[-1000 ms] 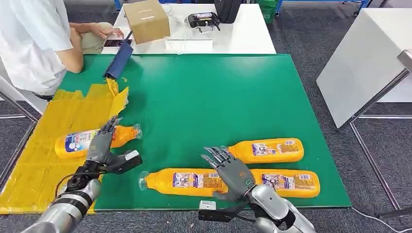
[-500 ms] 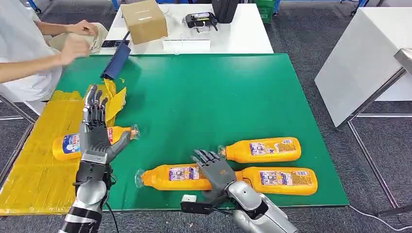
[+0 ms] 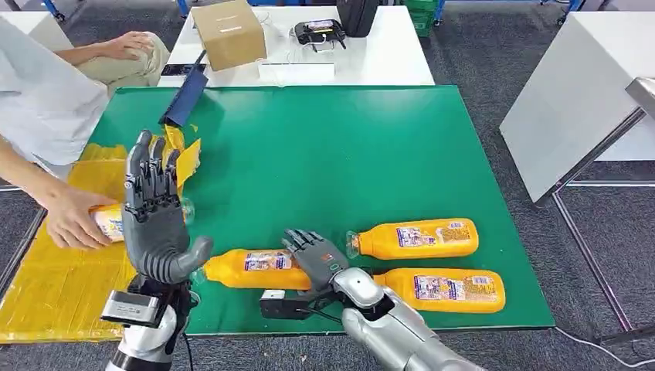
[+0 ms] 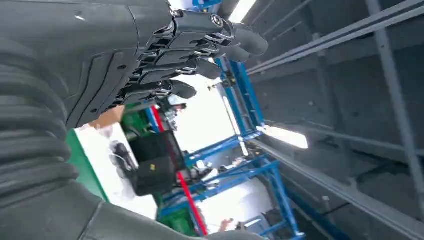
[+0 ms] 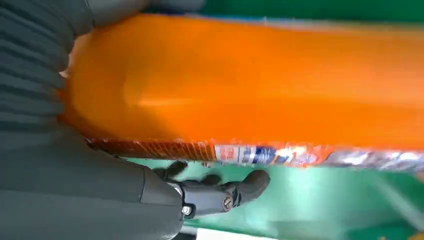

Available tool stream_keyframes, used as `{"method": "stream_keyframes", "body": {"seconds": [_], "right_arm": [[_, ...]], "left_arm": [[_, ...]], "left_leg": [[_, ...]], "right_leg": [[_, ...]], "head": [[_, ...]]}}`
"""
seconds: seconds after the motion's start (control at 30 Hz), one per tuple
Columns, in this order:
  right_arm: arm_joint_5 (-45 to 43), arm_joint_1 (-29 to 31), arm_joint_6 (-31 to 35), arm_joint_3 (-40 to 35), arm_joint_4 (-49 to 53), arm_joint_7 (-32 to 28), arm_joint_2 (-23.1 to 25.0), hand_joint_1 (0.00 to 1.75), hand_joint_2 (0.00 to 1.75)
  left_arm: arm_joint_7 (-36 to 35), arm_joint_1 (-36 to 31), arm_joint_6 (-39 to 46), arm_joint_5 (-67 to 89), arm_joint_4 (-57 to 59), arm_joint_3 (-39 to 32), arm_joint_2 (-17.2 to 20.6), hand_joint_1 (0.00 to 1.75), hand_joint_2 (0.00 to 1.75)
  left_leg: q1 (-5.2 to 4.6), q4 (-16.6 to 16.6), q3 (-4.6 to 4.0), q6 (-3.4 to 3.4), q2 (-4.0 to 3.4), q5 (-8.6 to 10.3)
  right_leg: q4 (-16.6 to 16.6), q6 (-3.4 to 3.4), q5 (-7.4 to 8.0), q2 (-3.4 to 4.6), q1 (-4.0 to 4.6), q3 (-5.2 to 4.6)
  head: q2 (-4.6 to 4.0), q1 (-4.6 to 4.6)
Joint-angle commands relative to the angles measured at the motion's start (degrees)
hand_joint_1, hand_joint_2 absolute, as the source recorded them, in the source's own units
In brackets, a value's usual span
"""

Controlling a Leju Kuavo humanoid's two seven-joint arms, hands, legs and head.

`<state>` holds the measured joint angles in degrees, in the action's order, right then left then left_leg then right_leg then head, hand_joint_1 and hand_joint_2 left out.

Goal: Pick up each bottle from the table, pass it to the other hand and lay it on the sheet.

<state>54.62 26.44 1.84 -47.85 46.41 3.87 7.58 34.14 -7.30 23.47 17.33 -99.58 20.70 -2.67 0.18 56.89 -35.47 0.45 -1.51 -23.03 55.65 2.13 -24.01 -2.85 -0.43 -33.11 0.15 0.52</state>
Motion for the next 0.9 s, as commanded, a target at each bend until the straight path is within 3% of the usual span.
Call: {"method": "stream_keyframes", "body": {"seconds": [0.03, 0.2, 0.27, 0.37, 0.43, 0.5, 0.53, 0.6, 0.67, 0.73, 0.9], "right_arm": [[-2.60, 2.06, 1.28, -0.71, -9.05, -0.37, 0.03, 1.75, 1.75], [-2.60, 2.11, 1.20, -0.75, -8.83, -0.39, -0.01, 1.75, 1.75], [-3.48, 0.90, 4.85, 0.92, -5.72, 0.23, -0.46, 1.75, 1.75], [-4.34, -4.38, 14.48, 6.39, 8.37, 0.43, -2.89, 1.75, 1.75], [-5.83, -12.13, 24.08, 13.13, 23.86, -4.21, -3.73, 1.75, 1.75], [-5.05, -13.79, 21.93, 13.60, 28.08, -3.02, -4.64, 1.75, 1.75], [-7.52, -16.46, 29.04, 16.99, 31.12, -7.83, -3.05, 1.75, 1.75], [-11.32, -21.20, 36.74, 20.86, 38.34, -14.32, -2.78, 1.75, 1.75], [-11.21, -23.54, 37.72, 22.56, 42.68, -15.02, -3.46, 1.75, 1.75], [-13.43, -24.08, 36.83, 24.25, 43.38, -15.55, -3.12, 1.75, 1.75], [-19.10, -25.74, 38.16, 25.94, 44.04, -21.66, -0.97, 1.75, 1.75]], "left_arm": [[-0.43, -0.49, 0.68, -1.71, -0.83, 4.20, 1.63, 0.00, 1.75], [-0.41, -0.30, 0.67, -1.77, -0.88, 4.21, 1.73, 0.00, 1.75], [-0.37, 0.34, 0.88, -1.83, -1.30, 3.77, 1.70, 0.00, 1.75], [-0.98, 3.23, 0.15, -1.25, -3.20, 2.79, 1.87, 0.00, 1.75], [-1.49, 4.85, -0.89, -0.61, -3.35, 2.21, 1.68, 0.00, 1.75], [-1.31, 4.97, -0.96, -0.49, -2.92, 2.25, 1.46, 0.00, 1.75], [-2.05, 4.91, -2.13, -0.34, -1.97, 2.66, 1.64, 0.00, 1.75], [-3.31, 4.86, -2.33, 1.96, 1.29, 3.91, 1.34, 0.00, 1.75], [-3.38, 4.52, -2.51, 2.61, 3.82, 5.26, 1.43, 0.00, 1.75], [-4.91, 3.90, -3.27, 3.58, 6.11, 6.34, 1.66, 0.00, 1.75], [-7.42, 3.59, -4.04, 3.41, 9.74, 5.95, 1.22, 0.00, 1.75]], "left_leg": [[0.02, -0.08, 0.24, -0.02, 0.25, 0.00], [0.00, -0.09, 0.28, -0.02, 0.21, 0.02], [0.00, -0.06, 0.26, -0.01, 0.19, 0.01], [-0.01, -0.07, 0.26, -0.01, 0.14, 0.01], [-0.03, -0.07, 0.25, -0.01, 0.25, 0.00], [-0.02, 0.01, 0.09, -0.02, 0.42, -0.05], [-0.04, 0.00, -0.05, -0.01, 0.31, -0.01], [-0.02, 0.03, 0.14, -0.05, 0.37, -0.20], [-0.05, -0.05, -0.04, -0.03, 0.55, -0.04], [-0.03, 0.01, 0.31, -0.06, 0.87, -0.26], [-0.06, -0.01, 0.02, -0.04, 0.43, -0.18]], "right_leg": [[-0.08, -0.05, -0.04, 0.09, -0.02, 0.29], [-0.09, -0.05, -0.02, 0.05, -0.03, 0.33], [-0.07, -0.04, -0.03, 0.02, -0.03, 0.32], [-0.07, -0.04, -0.02, 0.05, -0.04, 0.32], [-0.06, -0.04, -0.07, -0.01, -0.07, 0.34], [0.01, -0.03, -0.15, -0.11, -0.06, 0.26], [0.01, 0.00, -0.09, -0.08, -0.07, 0.10], [0.02, -0.05, -0.26, 0.07, -0.07, 0.31], [-0.06, 0.00, -0.17, -0.29, -0.06, 0.13], [-0.02, -0.05, -0.45, -0.30, -0.09, 0.58], [-0.03, -0.07, -0.27, -0.06, -0.10, 0.19]], "head": [[0.02, 0.00], [0.00, -0.02], [0.00, 0.02], [0.00, 0.00], [0.00, -0.02], [0.00, 0.07], [0.00, 0.00], [0.00, -0.04], [0.00, 0.00], [0.00, -0.02], [0.00, 0.00]]}}
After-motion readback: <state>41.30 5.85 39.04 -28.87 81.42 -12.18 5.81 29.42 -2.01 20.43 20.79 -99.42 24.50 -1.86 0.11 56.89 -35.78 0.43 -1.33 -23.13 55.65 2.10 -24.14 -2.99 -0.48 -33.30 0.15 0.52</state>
